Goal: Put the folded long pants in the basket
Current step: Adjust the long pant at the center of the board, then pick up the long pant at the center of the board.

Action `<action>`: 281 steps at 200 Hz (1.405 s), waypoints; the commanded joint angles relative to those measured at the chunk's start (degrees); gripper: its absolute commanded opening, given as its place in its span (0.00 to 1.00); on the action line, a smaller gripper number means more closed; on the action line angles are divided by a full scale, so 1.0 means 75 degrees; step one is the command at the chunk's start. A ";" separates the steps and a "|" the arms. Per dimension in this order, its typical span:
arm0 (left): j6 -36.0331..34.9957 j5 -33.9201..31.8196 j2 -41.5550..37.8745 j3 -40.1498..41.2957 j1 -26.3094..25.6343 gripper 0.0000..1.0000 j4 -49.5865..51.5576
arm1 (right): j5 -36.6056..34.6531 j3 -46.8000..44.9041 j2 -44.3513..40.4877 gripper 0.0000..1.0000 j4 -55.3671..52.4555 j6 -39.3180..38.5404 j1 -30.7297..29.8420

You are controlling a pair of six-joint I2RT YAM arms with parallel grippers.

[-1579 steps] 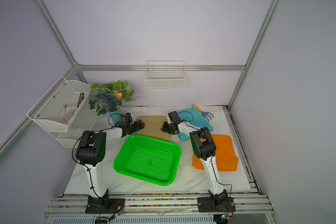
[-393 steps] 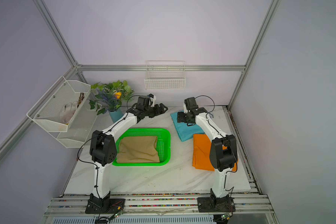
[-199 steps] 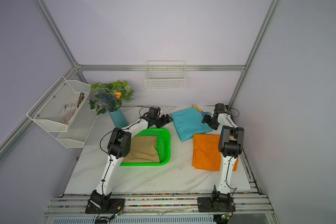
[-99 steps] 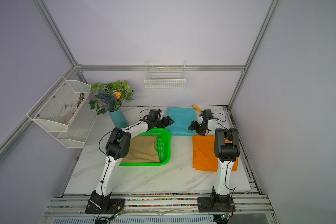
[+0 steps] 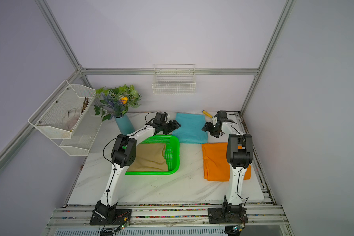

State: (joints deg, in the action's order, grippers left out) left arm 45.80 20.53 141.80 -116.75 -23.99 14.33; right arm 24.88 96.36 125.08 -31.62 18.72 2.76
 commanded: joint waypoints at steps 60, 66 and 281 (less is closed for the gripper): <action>0.0247 0.0134 0.1018 -0.0998 -0.0102 0.84 0.0414 | 0.0995 -0.0016 0.0980 0.80 0.0420 0.0481 -0.0502; 0.0324 0.0197 0.1047 -0.0992 -0.0130 0.84 0.0372 | 0.1025 -0.0044 0.0983 0.80 0.0485 0.0531 -0.0590; 0.0772 0.0709 -0.0823 -0.1589 -0.0076 0.00 -0.0048 | 0.1368 0.0501 -0.1422 0.00 0.0787 0.1401 -0.0884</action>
State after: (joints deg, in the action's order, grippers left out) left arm 53.23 24.10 146.28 -131.50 -25.12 16.45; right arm 33.93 99.35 121.91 -24.43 31.33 -2.72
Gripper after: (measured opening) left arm 0.113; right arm 0.129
